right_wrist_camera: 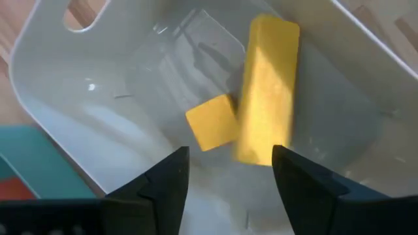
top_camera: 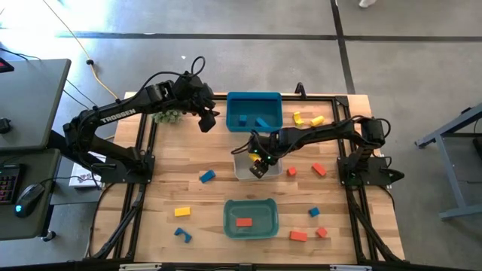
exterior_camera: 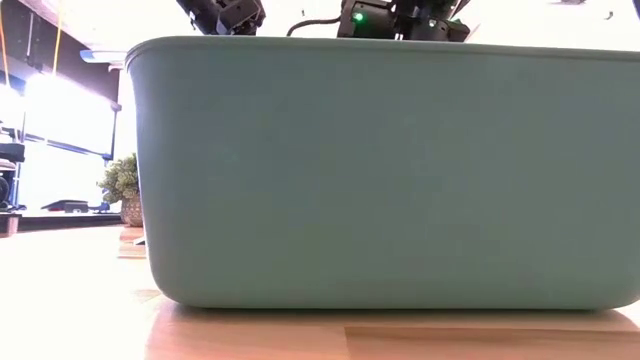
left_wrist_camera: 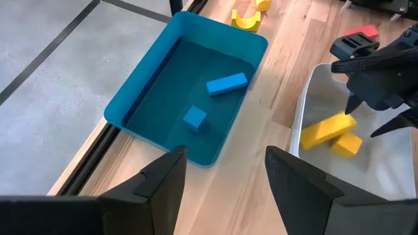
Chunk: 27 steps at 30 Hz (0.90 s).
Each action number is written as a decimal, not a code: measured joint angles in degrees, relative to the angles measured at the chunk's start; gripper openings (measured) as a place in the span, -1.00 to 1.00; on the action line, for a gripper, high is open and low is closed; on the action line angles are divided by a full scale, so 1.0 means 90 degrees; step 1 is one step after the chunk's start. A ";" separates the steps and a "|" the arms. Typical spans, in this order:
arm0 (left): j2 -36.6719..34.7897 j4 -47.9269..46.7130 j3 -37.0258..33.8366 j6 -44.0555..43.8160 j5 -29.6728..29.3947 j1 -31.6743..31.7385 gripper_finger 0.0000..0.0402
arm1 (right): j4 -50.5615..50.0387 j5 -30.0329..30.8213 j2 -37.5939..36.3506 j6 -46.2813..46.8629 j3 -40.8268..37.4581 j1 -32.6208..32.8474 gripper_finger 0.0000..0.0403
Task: Sort & place blocks by color
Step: Put the blue block into the blue bin
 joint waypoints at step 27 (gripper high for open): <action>-0.0001 -0.1414 -0.0256 -0.1209 0.0124 -0.0944 -0.02 | -0.0325 0.0695 -0.1756 -0.0576 0.0000 -0.0211 0.03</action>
